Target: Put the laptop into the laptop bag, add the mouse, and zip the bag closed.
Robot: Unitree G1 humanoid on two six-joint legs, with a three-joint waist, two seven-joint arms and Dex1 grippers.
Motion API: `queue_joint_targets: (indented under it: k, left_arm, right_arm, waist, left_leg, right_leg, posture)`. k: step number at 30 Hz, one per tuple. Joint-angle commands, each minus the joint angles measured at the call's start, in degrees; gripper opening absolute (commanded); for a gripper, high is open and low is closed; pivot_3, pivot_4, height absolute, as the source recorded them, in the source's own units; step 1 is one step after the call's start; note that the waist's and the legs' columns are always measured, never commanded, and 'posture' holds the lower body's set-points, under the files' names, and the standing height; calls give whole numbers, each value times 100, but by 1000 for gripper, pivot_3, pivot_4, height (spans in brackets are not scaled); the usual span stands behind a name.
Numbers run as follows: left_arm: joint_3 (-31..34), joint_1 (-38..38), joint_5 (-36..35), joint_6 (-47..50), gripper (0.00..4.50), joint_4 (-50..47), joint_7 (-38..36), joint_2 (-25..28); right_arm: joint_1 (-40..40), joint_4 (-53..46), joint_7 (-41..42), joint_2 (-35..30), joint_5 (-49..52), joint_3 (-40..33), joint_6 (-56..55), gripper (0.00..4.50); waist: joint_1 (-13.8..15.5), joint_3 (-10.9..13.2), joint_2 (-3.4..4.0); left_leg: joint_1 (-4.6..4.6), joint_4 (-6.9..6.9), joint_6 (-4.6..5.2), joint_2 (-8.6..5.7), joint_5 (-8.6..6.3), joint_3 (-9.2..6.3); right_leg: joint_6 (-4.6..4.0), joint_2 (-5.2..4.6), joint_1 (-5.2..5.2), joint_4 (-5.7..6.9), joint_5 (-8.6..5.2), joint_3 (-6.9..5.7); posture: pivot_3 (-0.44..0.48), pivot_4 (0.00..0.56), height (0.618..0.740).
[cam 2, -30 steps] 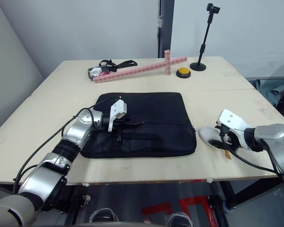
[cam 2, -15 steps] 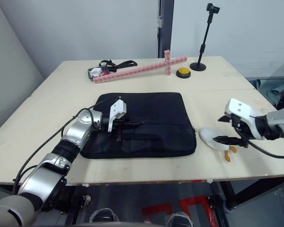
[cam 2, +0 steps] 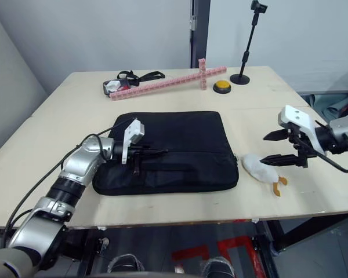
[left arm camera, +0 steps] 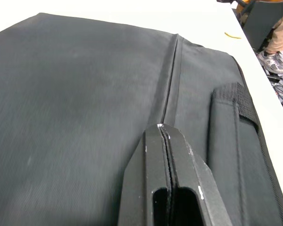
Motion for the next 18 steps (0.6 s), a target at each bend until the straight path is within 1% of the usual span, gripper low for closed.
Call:
queue_joint_targets:
  k: [1, 6, 10, 12, 15, 16, 17, 18]
  left_arm:
    - [319, 88, -227, 474, 1210, -529, 47, 405]
    - [962, 244, -832, 1367, 2996, -1433, 86, 1206]
    - [1392, 437, -1050, 1731, 4461, -1781, 48, 1917]
    - [1721, 583, -1115, 1878, 4489, -1778, -85, 2458]
    - [2072, 728, -1250, 2026, 4489, -1718, -258, 3072]
    - [2284, 888, -1248, 2073, 4489, -1647, -455, 3488]
    - [2436, 1012, -1252, 2107, 4489, -1602, -594, 3789]
    - [2621, 1197, -1261, 2250, 4489, -1468, -855, 4228]
  right_arm:
    - [-318, 23, 210, 74, 114, 39, 106, 4500]
    - [-692, 117, 444, 106, 180, 129, 269, 4500]
    - [-977, 174, 614, 74, 195, 204, 365, 4500]
    - [-1210, 197, 678, 67, 355, 191, 535, 4500]
    - [-1464, 194, 702, 16, 648, 168, 871, 4500]
    - [-1528, 182, 702, -110, 714, 190, 846, 4500]
    - [-1571, 178, 702, -207, 763, 212, 816, 4500]
    - [-1660, 196, 702, -316, 819, 202, 767, 4500]
  waist:
    - [-3, 10, 1]
    - [6, 32, -13]
    - [32, 35, -14]
    - [35, 36, -14]
    - [24, 57, -20]
    - [28, 61, -26]
    - [32, 67, -31]
    - [37, 68, -33]
  left_leg:
    - [-3, 1, 0, 1, 0, 0]
    - [-24, 10, 1, 1, 1, -3]
    - [-24, 9, 0, 1, -2, -3]
    - [-23, 10, 1, 1, -4, -3]
    - [-24, 13, 1, 3, -4, -3]
    - [-23, 13, 0, 5, -5, -4]
    - [-24, 14, 0, 6, -5, -5]
    - [-25, 14, -3, 6, -6, -4]
  right_leg:
    - [0, 1, -4, 4, 0, 0]
    - [-7, 1, -26, 11, -2, -2]
    - [-26, 1, -25, 13, -10, -5]
    - [-32, 2, -26, 17, -13, -7]
    - [-32, 3, -29, 20, -13, -7]
    - [-32, 5, -29, 22, -13, -8]
    - [-33, 5, -29, 22, -14, -9]
    - [-34, 5, -28, 20, -14, -10]
  posture:
    - [0, 150, 740]
    - [0, 150, 740]
    - [0, 150, 740]
    - [0, 150, 740]
    - [0, 150, 740]
    - [0, 150, 740]
    - [0, 150, 740]
    - [0, 150, 740]
